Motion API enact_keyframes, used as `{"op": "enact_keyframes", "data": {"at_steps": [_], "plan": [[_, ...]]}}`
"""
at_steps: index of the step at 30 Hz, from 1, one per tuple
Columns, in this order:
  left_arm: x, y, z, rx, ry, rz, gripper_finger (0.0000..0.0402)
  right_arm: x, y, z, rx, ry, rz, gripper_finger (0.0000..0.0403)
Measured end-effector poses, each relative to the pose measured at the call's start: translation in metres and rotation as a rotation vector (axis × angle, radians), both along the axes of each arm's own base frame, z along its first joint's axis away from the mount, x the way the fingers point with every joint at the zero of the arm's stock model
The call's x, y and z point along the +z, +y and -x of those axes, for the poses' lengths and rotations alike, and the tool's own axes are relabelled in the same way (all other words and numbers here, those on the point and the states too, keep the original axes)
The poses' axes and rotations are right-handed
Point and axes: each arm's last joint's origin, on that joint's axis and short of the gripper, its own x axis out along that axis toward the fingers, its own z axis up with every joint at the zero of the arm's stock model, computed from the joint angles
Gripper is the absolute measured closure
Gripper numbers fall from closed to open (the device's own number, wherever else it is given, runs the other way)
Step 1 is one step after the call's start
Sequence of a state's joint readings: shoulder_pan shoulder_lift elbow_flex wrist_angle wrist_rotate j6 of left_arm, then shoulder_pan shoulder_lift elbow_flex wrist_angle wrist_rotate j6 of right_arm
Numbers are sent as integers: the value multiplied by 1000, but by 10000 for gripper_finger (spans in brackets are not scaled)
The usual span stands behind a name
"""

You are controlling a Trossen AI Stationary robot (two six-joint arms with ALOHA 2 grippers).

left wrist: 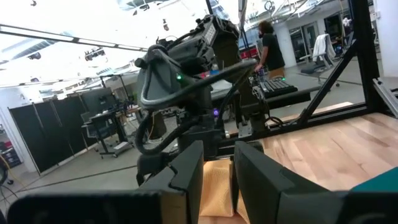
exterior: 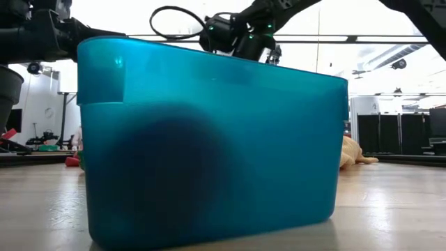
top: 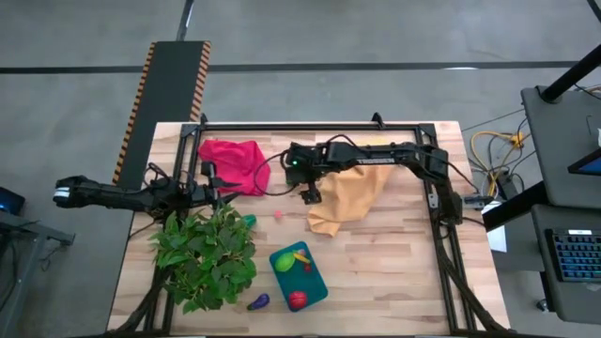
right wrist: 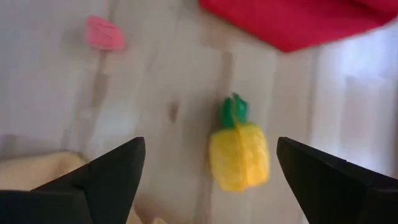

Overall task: Pick and placing Produce into tupperware
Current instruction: Put the pineapple into the bin

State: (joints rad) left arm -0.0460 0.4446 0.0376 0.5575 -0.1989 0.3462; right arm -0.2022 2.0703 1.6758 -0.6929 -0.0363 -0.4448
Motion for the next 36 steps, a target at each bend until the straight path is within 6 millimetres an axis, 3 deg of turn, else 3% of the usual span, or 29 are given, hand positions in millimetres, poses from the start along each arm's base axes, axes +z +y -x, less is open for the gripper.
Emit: {"op": "enact_keyframes", "data": {"at_steps": [18,26,36], "plan": [[-1,0,-1,-1,12,2,323,-13,-28,-29,9,160,-57,46],[-1,0,-1,-1,13,2,323,-27,-37,-28,1,193,-64,46],[-1,0,-1,-1,13,2,323,-29,-43,-28,16,176,-50,46]]}}
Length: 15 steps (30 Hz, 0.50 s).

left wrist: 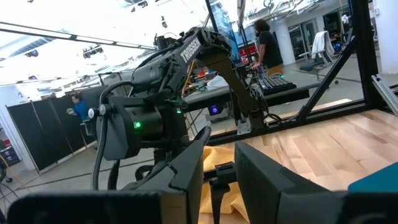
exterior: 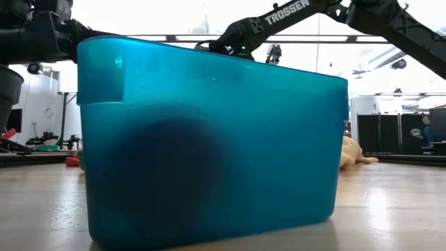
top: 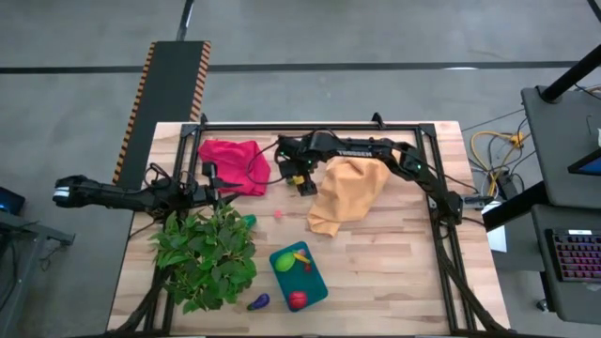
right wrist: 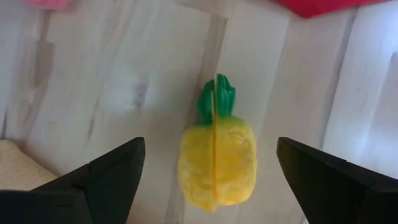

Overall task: Pick and placing Produce into tupperware
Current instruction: Put the pineapple into the bin

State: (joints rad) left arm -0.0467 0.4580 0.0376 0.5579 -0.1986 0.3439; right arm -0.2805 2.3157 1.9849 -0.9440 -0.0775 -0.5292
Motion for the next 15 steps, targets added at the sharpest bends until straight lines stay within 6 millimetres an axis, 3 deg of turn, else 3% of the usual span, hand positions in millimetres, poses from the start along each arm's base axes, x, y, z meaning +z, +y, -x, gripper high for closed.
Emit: {"op": "enact_keyframes", "data": {"at_steps": [15], "plan": [[0,0,0,0,0,0,323,-19,-5,7,-48,42,25,46]]}}
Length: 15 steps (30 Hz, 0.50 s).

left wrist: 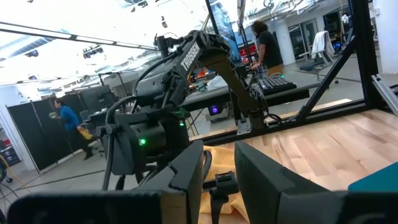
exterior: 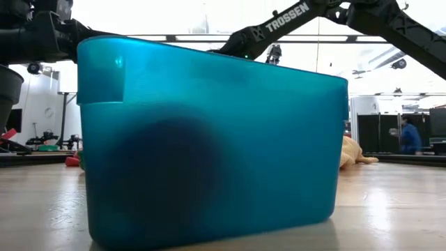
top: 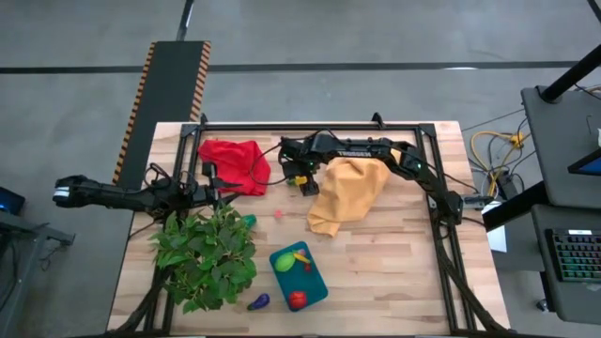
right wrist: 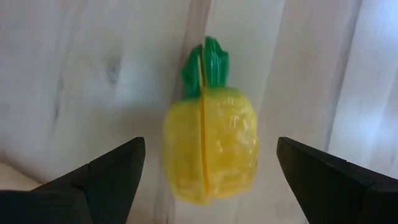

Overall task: Pick and placing Produce into tupperware
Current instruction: Put the pineapple into the bin

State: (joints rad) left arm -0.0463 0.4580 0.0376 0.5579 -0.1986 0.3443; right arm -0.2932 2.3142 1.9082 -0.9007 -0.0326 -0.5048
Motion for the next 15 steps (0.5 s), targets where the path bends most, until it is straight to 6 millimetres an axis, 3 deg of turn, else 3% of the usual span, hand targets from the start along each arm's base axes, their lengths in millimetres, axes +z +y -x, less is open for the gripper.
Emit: {"op": "enact_keyframes", "data": {"at_steps": [15], "plan": [[0,0,0,0,0,0,323,0,0,0,14,-3,12,56]]}}
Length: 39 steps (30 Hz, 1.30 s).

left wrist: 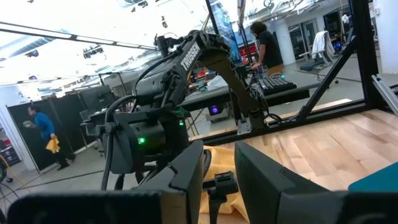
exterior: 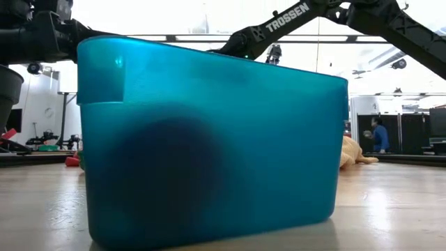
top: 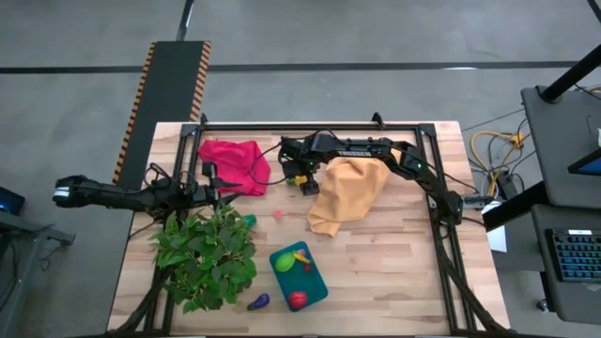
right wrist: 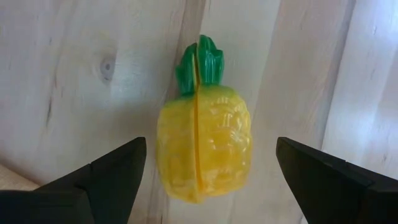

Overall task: Pick and placing Produce into tupperware
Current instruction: Put the pineapple into the bin

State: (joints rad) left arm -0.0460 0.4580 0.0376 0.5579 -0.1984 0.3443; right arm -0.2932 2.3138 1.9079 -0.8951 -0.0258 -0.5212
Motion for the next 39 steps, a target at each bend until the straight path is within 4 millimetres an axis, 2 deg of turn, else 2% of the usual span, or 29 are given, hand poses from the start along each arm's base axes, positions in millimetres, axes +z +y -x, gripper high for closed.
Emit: {"op": "enact_keyframes", "data": {"at_steps": [21,33,39], "plan": [[0,0,0,0,0,0,323,0,0,-1,4,-9,0,192],[0,0,0,0,0,0,323,2,0,0,4,-8,1,208],[0,0,0,0,0,0,323,16,2,6,-17,0,-4,209]]}}
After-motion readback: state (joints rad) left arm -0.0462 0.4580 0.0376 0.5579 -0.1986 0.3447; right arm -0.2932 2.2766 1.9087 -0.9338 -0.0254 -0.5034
